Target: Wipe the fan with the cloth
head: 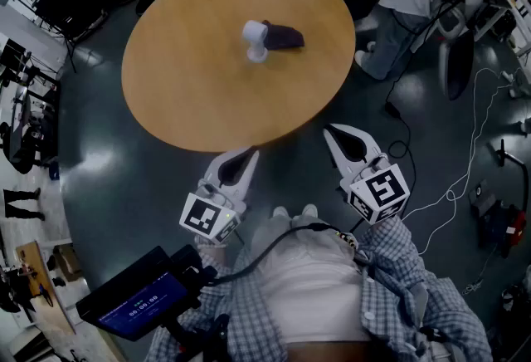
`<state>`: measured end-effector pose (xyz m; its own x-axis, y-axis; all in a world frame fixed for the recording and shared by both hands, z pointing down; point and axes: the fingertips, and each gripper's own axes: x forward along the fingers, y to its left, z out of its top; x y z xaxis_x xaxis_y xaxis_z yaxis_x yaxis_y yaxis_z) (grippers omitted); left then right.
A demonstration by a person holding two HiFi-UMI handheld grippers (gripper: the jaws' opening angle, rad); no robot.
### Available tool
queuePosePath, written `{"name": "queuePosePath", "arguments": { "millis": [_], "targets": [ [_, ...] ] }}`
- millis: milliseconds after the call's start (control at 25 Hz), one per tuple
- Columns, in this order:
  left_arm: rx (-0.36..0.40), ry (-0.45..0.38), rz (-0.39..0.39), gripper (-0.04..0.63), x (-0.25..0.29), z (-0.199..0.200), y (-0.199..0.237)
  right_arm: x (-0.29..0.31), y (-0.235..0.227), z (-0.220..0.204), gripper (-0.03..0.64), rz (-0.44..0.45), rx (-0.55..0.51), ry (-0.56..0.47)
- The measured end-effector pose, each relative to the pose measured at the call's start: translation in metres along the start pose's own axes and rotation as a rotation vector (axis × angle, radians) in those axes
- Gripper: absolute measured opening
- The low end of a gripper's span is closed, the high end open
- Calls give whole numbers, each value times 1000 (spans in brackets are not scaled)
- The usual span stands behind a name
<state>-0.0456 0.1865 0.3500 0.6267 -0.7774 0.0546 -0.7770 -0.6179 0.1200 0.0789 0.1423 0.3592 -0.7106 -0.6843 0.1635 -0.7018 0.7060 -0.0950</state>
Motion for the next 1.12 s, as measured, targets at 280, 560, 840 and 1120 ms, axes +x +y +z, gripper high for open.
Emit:
{"name": "queuePosePath", "arguments": {
  "millis": [280, 560, 840, 1120],
  "targets": [
    [3, 2, -1, 0, 5, -1, -2, -2, -5, -1, 3, 2, -4, -1],
    [10, 1, 5, 0, 13, -2, -8, -8, -15, -2, 3, 1, 13, -17],
    [27, -1, 21, 0, 20, 3, -15, -15, -25, -1, 3, 8, 28, -24],
    [46, -15, 66, 0, 22, 9, -21, -30, -35, -2, 3, 21, 22, -20]
  ]
}}
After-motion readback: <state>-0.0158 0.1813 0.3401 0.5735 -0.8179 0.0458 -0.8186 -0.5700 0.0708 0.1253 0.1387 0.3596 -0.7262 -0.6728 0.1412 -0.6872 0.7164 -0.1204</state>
